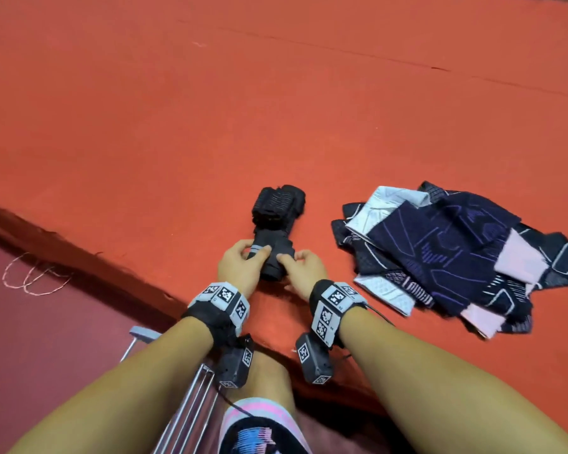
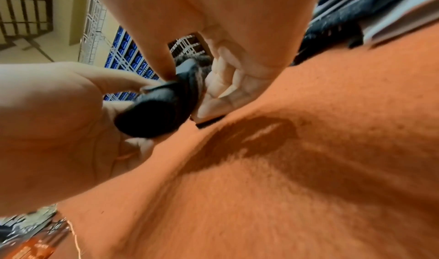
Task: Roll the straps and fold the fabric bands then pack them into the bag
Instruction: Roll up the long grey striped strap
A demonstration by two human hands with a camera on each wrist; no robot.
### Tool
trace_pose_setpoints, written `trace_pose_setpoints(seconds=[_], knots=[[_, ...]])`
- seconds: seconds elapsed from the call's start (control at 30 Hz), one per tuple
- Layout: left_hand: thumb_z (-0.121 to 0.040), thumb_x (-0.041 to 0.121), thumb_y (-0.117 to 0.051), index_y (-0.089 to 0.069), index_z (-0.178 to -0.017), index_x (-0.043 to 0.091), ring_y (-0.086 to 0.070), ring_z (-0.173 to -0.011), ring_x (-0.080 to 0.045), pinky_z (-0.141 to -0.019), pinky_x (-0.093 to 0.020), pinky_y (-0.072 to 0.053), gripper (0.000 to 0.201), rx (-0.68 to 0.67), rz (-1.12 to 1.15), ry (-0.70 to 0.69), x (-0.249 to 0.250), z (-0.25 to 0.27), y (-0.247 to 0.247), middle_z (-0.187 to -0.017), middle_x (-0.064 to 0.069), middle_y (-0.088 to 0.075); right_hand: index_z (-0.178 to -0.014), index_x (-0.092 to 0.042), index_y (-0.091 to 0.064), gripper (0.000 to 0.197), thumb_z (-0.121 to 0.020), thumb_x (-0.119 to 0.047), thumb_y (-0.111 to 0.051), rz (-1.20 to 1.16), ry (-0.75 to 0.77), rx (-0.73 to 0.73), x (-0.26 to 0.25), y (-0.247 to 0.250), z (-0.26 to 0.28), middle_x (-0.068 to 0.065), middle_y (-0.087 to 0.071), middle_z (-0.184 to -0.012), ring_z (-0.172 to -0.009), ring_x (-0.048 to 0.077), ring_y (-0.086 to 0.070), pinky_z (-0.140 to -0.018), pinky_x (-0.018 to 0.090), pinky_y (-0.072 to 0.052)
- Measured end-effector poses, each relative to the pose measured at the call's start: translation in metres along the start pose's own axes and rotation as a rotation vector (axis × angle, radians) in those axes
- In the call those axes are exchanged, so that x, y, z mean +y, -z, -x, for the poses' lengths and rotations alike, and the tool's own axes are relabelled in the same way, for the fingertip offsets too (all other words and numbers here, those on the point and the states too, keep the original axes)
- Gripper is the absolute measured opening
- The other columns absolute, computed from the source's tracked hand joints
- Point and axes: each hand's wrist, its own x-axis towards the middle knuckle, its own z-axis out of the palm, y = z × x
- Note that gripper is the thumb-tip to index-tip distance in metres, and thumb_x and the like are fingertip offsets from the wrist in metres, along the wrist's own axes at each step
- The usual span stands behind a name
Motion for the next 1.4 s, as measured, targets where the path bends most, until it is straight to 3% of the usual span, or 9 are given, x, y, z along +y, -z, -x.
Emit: trace_pose_setpoints(seconds=[0.1,0.23,0.37,0.63,0.73,0.93,1.1,1.23,1.4], knots=[[-0.077,0.043,-0.079,-0.073,-0.104,0.027,-0.07,-0.083,-0.008,-0.079,-0.029,-0.056,0.032,0.024,0.124,-0.127,0.027,0.002,-0.007,-0.087,0.011,-0.075,-0.074,-0.02,-0.051,0.022,-0.085,-0.034,-0.063,-0.024,0.185,0.136,-0.015,0.017,-0.004,-0.001,-0.057,-0.068,-0.064,0.016,-0.054,-0.07,0.041,-0.049],[-0.081,0.039,-0.068,-0.075,-0.105,0.026,-0.068,-0.088,-0.007,-0.08,-0.021,-0.051,0.028,0.092,0.115,-0.287,0.103,-0.036,-0.013,-0.091,0.012,-0.074,-0.077,-0.019,-0.059,0.023,-0.082,-0.041,-0.065,-0.157,0.232,0.216,-0.077,0.042,-0.04,0.006,-0.066,-0.078,-0.073,0.027,-0.063,-0.067,0.04,-0.05],[-0.085,0.04,-0.065,-0.074,-0.105,0.027,-0.067,-0.092,-0.018,-0.081,-0.03,-0.052,0.025,-0.016,-0.01,-0.165,0.14,-0.103,-0.013,-0.095,0.006,-0.073,-0.082,-0.017,-0.06,0.019,-0.094,-0.031,-0.064,-0.124,0.188,0.169,-0.122,0.056,-0.089,0.008,-0.067,-0.079,-0.064,0.022,-0.063,-0.058,0.031,-0.05],[-0.092,0.031,-0.061,-0.073,-0.102,0.025,-0.069,-0.098,-0.023,-0.087,-0.031,-0.053,0.017,-0.283,-0.245,-0.001,0.107,-0.176,-0.037,-0.106,-0.003,-0.074,-0.065,-0.017,-0.049,0.036,-0.088,-0.035,-0.07,-0.029,-0.007,0.141,-0.089,0.039,-0.173,0.01,-0.059,-0.062,-0.062,0.027,-0.058,-0.065,0.04,-0.05],[-0.095,0.033,-0.059,-0.071,-0.12,0.022,-0.065,-0.109,-0.024,-0.089,-0.028,-0.047,0.03,-0.358,-0.362,0.035,0.09,-0.18,-0.047,-0.117,-0.004,-0.071,-0.059,-0.018,-0.048,0.044,-0.079,-0.051,-0.069,0.047,-0.069,0.147,-0.063,0.029,-0.192,0.013,-0.061,-0.065,-0.064,0.034,-0.063,-0.072,0.048,-0.056],[-0.1,0.033,-0.053,-0.056,-0.14,0.024,-0.06,-0.119,-0.025,-0.096,-0.029,-0.045,0.041,-0.376,-0.354,0.026,0.08,-0.182,-0.05,-0.136,-0.003,-0.062,-0.085,-0.019,-0.058,0.035,-0.082,-0.053,-0.067,-0.015,-0.043,0.217,-0.058,0.019,-0.205,0.014,-0.072,-0.09,-0.089,0.038,-0.071,-0.085,0.053,-0.058],[-0.1,0.037,-0.055,-0.055,-0.142,0.024,-0.06,-0.12,-0.025,-0.094,-0.027,-0.042,0.044,-0.41,-0.4,-0.015,0.078,-0.174,-0.044,-0.137,-0.004,-0.061,-0.071,-0.02,-0.053,0.032,-0.086,-0.046,-0.063,0.086,-0.037,0.195,-0.06,0.022,-0.196,0.013,-0.07,-0.081,-0.082,0.04,-0.07,-0.081,0.055,-0.058],[-0.099,0.036,-0.056,-0.045,-0.15,0.027,-0.056,-0.126,-0.024,-0.102,-0.028,-0.042,0.053,-0.428,-0.364,-0.005,0.076,-0.171,-0.04,-0.145,-0.004,-0.055,-0.062,-0.017,-0.053,0.033,-0.074,-0.047,-0.061,0.155,-0.06,0.146,-0.066,0.025,-0.188,0.014,-0.069,-0.07,-0.073,0.041,-0.07,-0.074,0.057,-0.059],[-0.098,0.039,-0.056,-0.043,-0.15,0.027,-0.056,-0.127,-0.023,-0.105,-0.03,-0.042,0.056,-0.378,-0.347,0.004,0.073,-0.168,-0.042,-0.144,-0.004,-0.056,-0.064,-0.016,-0.053,0.039,-0.088,-0.046,-0.058,0.206,-0.058,0.134,-0.072,0.027,-0.174,0.007,-0.06,-0.066,-0.066,0.031,-0.06,-0.065,0.038,-0.048]])
